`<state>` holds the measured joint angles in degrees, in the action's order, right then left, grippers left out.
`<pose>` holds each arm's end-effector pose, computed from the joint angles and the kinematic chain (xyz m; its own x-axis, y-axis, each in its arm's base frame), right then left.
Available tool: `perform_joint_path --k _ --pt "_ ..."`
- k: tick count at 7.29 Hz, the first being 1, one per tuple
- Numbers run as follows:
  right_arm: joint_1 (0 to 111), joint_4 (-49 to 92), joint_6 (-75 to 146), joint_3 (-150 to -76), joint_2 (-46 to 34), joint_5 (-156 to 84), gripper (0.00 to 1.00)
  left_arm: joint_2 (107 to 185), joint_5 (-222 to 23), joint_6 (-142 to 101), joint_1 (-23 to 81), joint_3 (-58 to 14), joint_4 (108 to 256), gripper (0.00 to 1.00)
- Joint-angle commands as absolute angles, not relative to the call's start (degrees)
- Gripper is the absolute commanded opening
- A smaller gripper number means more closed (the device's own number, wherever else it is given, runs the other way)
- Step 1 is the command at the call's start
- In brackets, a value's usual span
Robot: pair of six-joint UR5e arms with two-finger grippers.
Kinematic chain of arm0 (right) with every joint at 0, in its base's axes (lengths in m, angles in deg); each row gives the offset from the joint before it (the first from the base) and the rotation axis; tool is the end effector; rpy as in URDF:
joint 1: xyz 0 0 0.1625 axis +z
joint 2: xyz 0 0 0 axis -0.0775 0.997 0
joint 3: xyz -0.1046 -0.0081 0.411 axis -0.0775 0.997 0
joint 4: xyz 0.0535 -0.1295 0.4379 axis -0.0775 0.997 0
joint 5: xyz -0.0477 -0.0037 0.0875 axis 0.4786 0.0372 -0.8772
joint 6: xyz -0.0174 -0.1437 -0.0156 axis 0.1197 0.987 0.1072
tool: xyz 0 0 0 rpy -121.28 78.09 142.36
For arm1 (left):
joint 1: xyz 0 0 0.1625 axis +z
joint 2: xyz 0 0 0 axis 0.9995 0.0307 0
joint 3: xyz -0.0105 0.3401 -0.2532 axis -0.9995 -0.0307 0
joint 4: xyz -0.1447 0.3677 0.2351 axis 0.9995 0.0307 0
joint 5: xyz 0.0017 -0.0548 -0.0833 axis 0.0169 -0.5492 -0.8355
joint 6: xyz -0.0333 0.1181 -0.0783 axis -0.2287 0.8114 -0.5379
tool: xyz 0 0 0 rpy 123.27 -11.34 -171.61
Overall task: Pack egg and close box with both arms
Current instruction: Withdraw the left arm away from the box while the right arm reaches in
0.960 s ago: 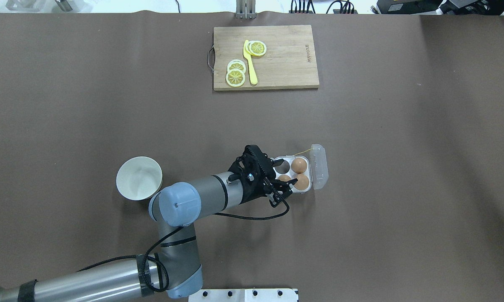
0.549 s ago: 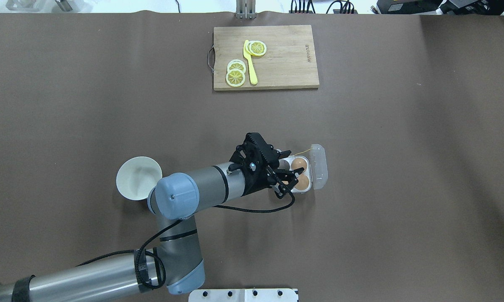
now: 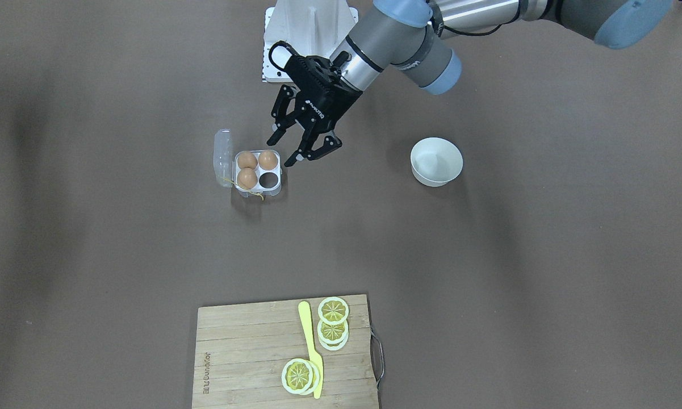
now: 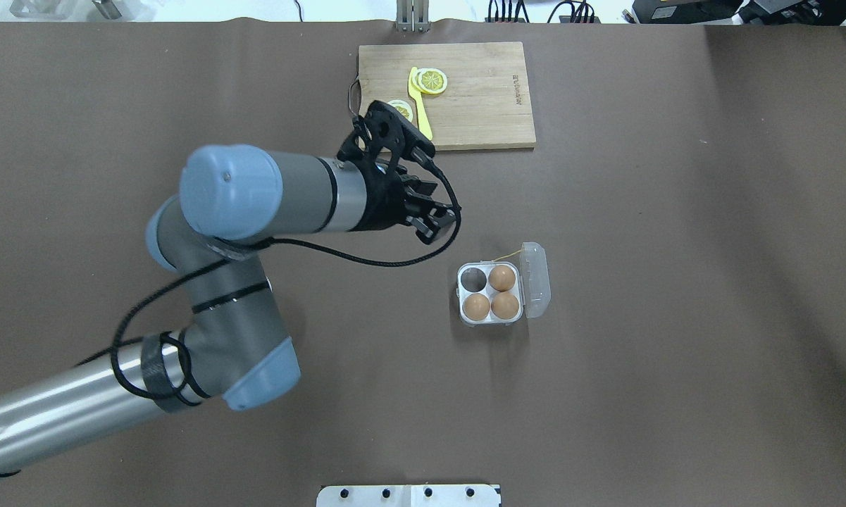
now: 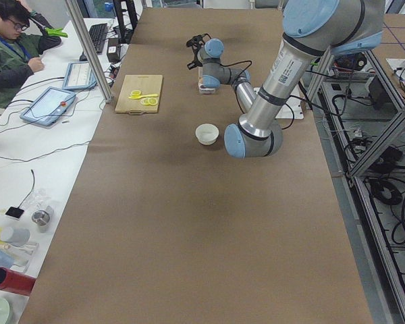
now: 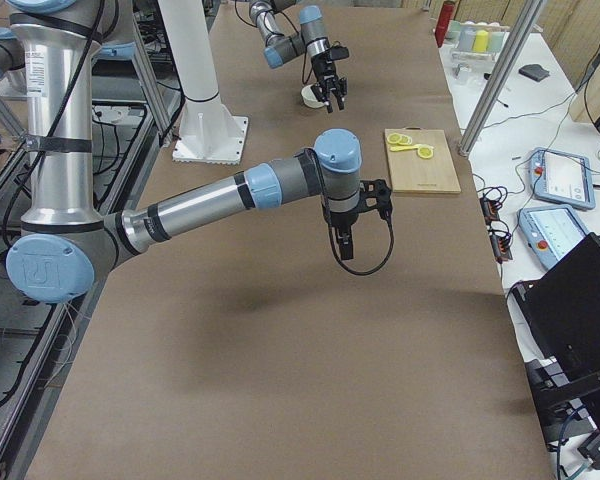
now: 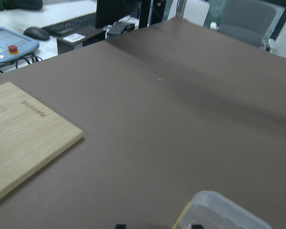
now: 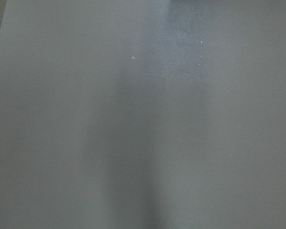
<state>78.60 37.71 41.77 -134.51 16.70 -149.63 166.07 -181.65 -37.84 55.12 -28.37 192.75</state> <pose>-0.0355 -0.5159 0.4827 0.6620 -0.1490 0.7346 0.0005 0.9801 0.1983 0.5506 -0.4782 0.0857 0.3346 0.7669 -0.5476 0.1032 0.5478 0.8302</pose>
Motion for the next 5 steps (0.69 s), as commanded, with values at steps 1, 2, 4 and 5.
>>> perform_joint_path --k 1,2,4,5 --pt "77.5 37.5 38.8 -135.1 16.3 -149.7 1.0 162.5 -201.6 -37.5 41.1 -36.6 173.7 0.55" --pt "75.6 35.2 33.3 -135.8 15.8 -149.7 1.0 159.9 -207.4 -36.7 34.3 -38.7 168.1 0.55" --pt "68.0 21.8 14.9 -135.7 15.8 -147.5 1.0 156.7 -212.8 -28.1 23.4 -39.9 158.1 0.56" --pt "64.1 18.0 7.9 -135.7 15.2 -145.5 1.0 155.7 -212.8 -18.3 19.4 -40.0 150.2 0.75"
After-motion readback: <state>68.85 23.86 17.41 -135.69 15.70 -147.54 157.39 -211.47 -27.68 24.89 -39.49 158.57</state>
